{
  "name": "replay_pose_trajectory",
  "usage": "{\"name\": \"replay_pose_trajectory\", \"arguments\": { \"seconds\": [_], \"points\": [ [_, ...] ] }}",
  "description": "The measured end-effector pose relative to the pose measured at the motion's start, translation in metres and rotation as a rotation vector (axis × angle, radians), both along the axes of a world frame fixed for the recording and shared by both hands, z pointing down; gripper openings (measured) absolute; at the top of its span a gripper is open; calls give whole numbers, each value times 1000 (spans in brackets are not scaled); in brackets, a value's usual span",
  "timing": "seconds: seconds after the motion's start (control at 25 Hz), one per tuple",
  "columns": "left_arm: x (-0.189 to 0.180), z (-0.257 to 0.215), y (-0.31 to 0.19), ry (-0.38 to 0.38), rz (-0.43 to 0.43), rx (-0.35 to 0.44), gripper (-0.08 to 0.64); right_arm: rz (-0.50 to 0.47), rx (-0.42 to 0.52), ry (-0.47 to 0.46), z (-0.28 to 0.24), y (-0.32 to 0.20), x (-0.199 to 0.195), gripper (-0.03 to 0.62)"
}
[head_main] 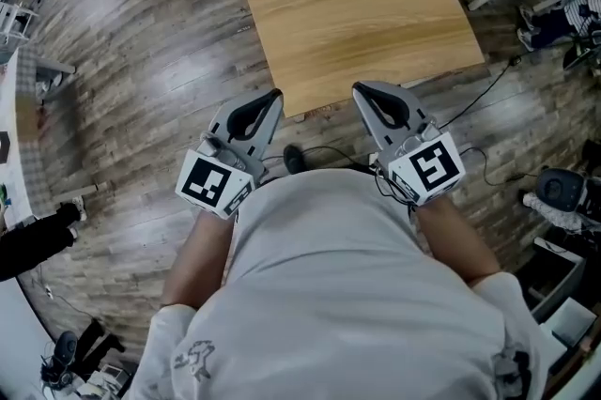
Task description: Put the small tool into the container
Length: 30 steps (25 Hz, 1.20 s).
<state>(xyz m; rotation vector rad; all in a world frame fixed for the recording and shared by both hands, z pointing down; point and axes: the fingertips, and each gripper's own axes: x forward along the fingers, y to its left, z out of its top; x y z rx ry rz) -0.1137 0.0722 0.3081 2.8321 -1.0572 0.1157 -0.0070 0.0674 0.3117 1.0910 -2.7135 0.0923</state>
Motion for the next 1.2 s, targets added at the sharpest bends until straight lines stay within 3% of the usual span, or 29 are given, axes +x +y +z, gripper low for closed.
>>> {"name": "replay_pose_trajectory", "arguments": {
  "seconds": [0.24,0.68,1.2],
  "points": [
    [27,2,28,29,-29,2,5,-26,2,-9,5,32,20,6],
    [107,8,88,14,-24,-19,5,-28,-29,-18,12,95,102,6],
    [141,17,136,7,-35,-31,5,-28,-38,-40,25,142,144,6]
  ]
}}
